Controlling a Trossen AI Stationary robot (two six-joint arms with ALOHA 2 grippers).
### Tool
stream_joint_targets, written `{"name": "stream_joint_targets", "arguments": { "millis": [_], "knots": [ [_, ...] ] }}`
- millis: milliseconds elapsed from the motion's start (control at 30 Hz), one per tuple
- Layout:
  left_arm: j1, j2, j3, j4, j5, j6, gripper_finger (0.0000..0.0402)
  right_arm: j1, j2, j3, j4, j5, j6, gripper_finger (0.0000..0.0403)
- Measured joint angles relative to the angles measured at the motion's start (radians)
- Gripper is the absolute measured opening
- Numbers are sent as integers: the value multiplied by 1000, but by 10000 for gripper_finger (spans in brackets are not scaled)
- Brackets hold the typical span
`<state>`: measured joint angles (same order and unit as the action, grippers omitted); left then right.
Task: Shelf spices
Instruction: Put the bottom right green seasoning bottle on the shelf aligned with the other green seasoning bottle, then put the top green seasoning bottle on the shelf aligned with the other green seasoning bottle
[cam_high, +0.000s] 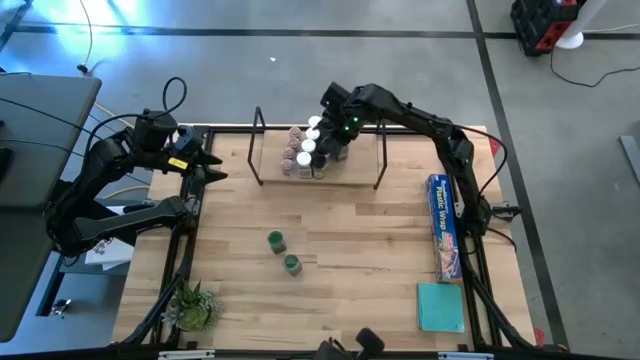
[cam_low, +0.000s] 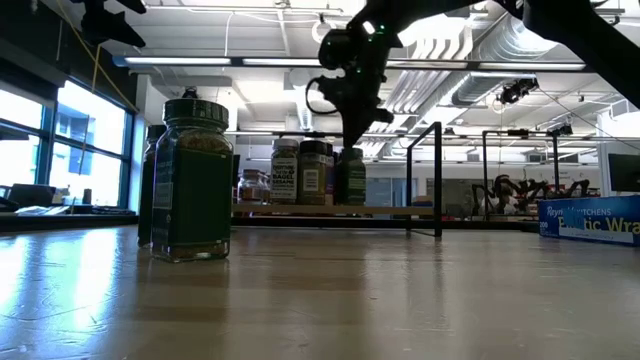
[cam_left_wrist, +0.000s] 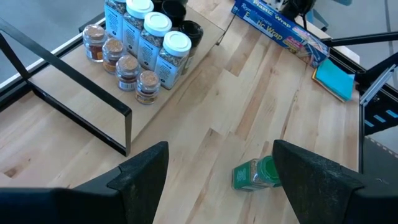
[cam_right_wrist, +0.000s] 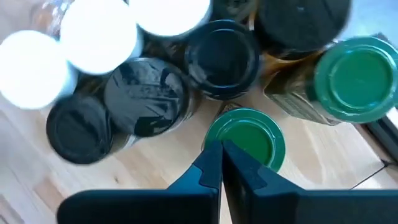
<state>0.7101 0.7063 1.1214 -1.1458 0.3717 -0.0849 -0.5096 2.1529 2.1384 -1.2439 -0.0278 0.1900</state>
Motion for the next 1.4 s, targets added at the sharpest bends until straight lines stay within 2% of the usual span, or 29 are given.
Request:
{"name": "stream_joint_targets", "arguments": {
  "millis": [433,800,1133,1267,1400],
  "knots": [
    [0,0,0,16,0,0,282,-30,3,-2,61,44,139,2],
    [0,0,0,16,0,0,282,-34,3,0,65,50,169,2],
    [0,0,0,15,1,-1,282,-11,5,136,16,42,163,2],
    [0,-1,0,13,2,-12,282,42,2,219,-20,44,140,2],
    [0,-10,0,-2,2,-17,282,193,-65,172,84,18,42,2]
  ]
}}
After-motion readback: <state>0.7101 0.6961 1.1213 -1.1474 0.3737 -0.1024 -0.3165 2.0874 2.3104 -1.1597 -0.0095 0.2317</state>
